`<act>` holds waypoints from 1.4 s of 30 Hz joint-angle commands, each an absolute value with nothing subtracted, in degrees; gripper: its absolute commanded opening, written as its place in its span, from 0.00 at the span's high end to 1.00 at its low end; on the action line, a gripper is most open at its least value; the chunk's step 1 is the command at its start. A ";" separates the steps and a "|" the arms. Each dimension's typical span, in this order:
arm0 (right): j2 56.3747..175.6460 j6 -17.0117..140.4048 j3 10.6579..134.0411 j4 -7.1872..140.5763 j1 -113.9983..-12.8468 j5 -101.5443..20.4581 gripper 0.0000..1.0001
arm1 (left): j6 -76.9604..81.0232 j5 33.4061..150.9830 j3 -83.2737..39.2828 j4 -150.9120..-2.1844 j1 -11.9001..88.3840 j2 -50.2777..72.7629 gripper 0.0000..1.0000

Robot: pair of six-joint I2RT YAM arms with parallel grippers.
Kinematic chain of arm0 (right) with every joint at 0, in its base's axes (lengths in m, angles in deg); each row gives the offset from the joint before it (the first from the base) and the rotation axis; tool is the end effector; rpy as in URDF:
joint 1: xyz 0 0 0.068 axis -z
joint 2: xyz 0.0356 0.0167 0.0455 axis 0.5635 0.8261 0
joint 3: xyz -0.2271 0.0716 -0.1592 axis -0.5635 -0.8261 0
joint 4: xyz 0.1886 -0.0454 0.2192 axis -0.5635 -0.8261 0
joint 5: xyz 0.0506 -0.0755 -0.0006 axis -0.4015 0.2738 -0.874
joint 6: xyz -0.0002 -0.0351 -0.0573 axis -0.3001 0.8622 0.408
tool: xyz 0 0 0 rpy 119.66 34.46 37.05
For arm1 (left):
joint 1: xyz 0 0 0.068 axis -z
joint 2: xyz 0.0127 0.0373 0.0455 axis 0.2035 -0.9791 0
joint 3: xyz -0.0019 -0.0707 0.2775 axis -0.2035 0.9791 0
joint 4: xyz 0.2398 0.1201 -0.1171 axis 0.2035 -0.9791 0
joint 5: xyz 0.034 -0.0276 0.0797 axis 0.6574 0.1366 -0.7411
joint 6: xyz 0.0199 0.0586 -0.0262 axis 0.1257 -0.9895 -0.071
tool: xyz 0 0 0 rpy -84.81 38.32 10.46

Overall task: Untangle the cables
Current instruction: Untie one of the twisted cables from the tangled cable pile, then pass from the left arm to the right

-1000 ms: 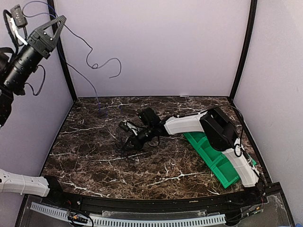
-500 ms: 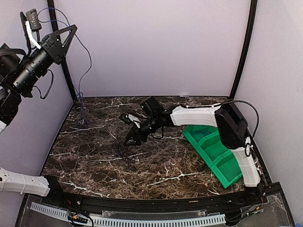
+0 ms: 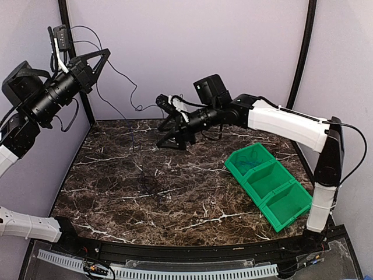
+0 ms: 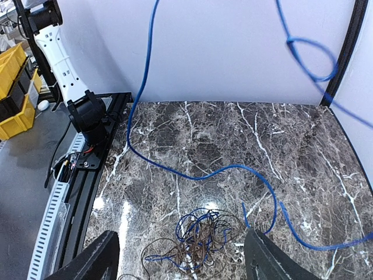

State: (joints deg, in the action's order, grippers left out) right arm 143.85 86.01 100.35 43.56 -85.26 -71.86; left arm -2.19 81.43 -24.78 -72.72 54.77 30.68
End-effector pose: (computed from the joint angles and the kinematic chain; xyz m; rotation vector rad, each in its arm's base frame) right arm 0.2848 0.4047 0.3545 -1.5275 1.4752 1.0566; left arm 0.1650 -0.1509 0.5447 0.3195 1.1236 -0.7558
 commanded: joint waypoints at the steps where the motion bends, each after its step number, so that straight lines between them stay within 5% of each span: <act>1: 139.39 87.14 102.32 42.93 -84.92 -68.86 0.23 | 0.75 83.74 -22.35 -69.53 54.72 29.66 1.00; 18: 142.28 80.38 106.03 46.48 -86.24 -64.20 0.12 | 10.97 95.83 -15.47 -58.00 54.72 23.35 1.00; 29: 149.56 78.40 114.25 44.50 -90.52 -62.33 0.10 | 18.00 86.28 -7.60 -40.80 55.24 23.31 1.00; 35: 154.58 75.02 121.13 42.99 -90.78 -63.45 0.25 | 20.19 82.52 -6.15 -33.15 55.75 24.15 1.00; 42: 154.85 74.46 121.25 43.17 -90.80 -64.07 0.81 | 19.18 81.05 -6.34 -32.59 55.83 25.10 1.00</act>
State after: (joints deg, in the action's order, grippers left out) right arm 155.11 75.14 120.15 42.12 -90.78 -63.73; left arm 19.16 82.92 -6.67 -36.61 55.53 23.03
